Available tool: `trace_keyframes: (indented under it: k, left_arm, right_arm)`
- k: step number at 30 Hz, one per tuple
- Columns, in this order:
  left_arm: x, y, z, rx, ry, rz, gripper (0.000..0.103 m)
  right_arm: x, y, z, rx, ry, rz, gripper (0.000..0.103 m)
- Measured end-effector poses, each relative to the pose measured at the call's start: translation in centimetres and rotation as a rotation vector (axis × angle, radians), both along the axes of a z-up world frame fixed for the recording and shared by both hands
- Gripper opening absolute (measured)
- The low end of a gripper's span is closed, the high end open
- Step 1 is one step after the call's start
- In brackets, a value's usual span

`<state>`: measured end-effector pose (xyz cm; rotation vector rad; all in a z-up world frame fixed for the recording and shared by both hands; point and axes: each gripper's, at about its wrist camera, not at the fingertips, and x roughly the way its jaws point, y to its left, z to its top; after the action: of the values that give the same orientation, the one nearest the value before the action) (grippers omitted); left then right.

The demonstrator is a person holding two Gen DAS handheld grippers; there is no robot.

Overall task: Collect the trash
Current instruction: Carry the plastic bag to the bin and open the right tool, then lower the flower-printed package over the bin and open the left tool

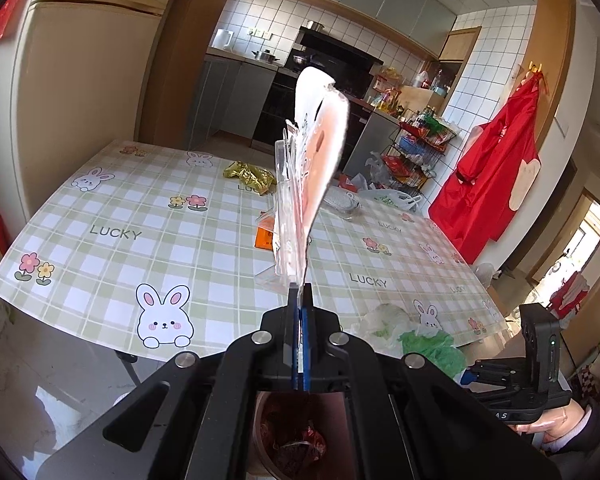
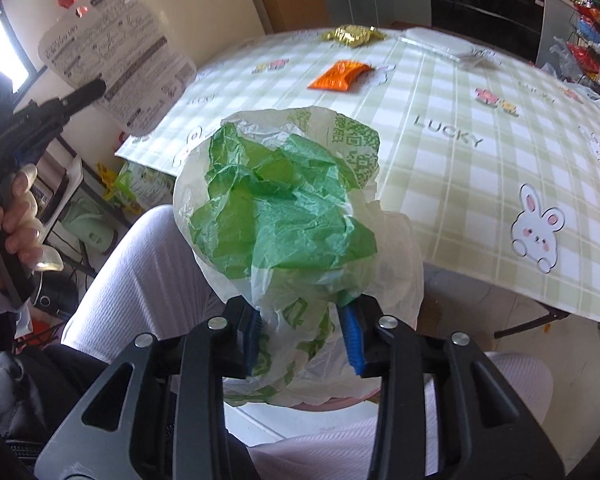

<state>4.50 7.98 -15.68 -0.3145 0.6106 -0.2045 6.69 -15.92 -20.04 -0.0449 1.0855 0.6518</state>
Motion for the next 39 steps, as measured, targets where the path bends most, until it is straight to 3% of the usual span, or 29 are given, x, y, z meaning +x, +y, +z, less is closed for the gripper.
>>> trace_keyframes:
  k: [5, 12, 17, 21, 26, 30, 35, 39]
  left_arm:
    - [-0.1, 0.1, -0.1, -0.003, 0.005, -0.003, 0.001]
    - [-0.3, -0.4, 0.0, -0.011, 0.005, -0.021, 0.001]
    - [-0.3, -0.8, 0.0, -0.016, 0.003, -0.051, 0.001]
    - [-0.4, -1.2, 0.0, -0.018, 0.003, -0.075, 0.001]
    - [-0.3, -2.3, -0.7, -0.025, 0.027, -0.134, 0.001]
    - [-0.1, -3.9, -1.8, -0.025, 0.082, -0.205, 0.001]
    - [0.0, -6.2, -3.5, -0.020, 0.155, -0.292, 0.001]
    - [-0.2, -7.8, -4.5, -0.017, 0.196, -0.354, 0.001]
  right_arm:
    - [-0.3, 0.6, -0.4, 0.012, 0.022, 0.013, 0.050]
    - [-0.1, 0.3, -0.1, 0.051, 0.036, -0.035, 0.074]
    - [0.1, -0.6, 1.3, 0.082, -0.013, -0.078, 0.083]
    - [0.2, -1.7, 2.8, 0.107, -0.096, -0.148, 0.096]
    - [-0.1, -3.3, 5.4, 0.129, -0.257, -0.244, 0.097]
    - [0.2, -4.2, 6.7, 0.052, -0.360, -0.376, 0.097]
    - [0.7, -6.1, 7.2, 0.087, -0.370, -0.478, 0.097]
    - [1.0, -6.8, 6.9, 0.098, -0.355, -0.491, 0.097]
